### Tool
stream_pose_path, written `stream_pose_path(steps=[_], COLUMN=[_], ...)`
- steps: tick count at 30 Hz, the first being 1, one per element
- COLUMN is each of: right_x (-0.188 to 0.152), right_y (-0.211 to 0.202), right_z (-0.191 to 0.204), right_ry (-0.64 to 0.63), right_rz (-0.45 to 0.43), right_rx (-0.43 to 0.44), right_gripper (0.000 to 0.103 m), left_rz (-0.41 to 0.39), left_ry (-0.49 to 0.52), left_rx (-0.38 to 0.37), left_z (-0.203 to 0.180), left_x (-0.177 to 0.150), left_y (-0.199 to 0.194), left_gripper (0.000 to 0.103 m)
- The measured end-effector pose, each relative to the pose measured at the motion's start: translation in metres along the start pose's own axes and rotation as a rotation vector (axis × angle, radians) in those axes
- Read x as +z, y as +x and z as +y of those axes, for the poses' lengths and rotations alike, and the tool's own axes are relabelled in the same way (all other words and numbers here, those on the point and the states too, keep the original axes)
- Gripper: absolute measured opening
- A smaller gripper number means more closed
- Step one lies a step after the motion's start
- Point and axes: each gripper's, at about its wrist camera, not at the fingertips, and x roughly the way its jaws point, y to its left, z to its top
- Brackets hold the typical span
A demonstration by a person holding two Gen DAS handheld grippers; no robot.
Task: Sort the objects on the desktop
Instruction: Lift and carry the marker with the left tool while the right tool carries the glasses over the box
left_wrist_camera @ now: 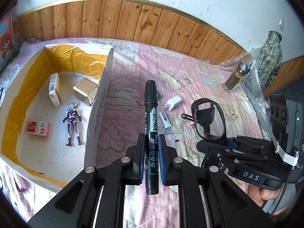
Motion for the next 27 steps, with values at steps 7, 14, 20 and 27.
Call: stream_pose_path(steps=[7,14,20,27], right_x=[0.006,0.010,0.014,0.022], right_y=[-0.008,-0.015,-0.016,-0.017], right_z=[0.020,0.031,0.045,0.072], right_ry=[-0.008,0.045,0.043,-0.017], right_rz=[-0.027,-0.033,-0.039,-0.068], right_rx=[0.073,0.195,0.217,0.176], right_gripper=[0.026,0.026,0.026,0.026], left_rz=[-0.037,-0.062,-0.075,-0.087], left_ry=[-0.011,-0.038,-0.051,-0.063], left_rx=[0.013,0.016,0.023,0.039], left_z=[0.009,0.023,0.034,0.048], left_x=[0.003,0.002,-0.001,-0.002], left_y=[-0.014,-0.027,-0.036,-0.042], left_gripper=[0.013,0.013,0.013,0.013])
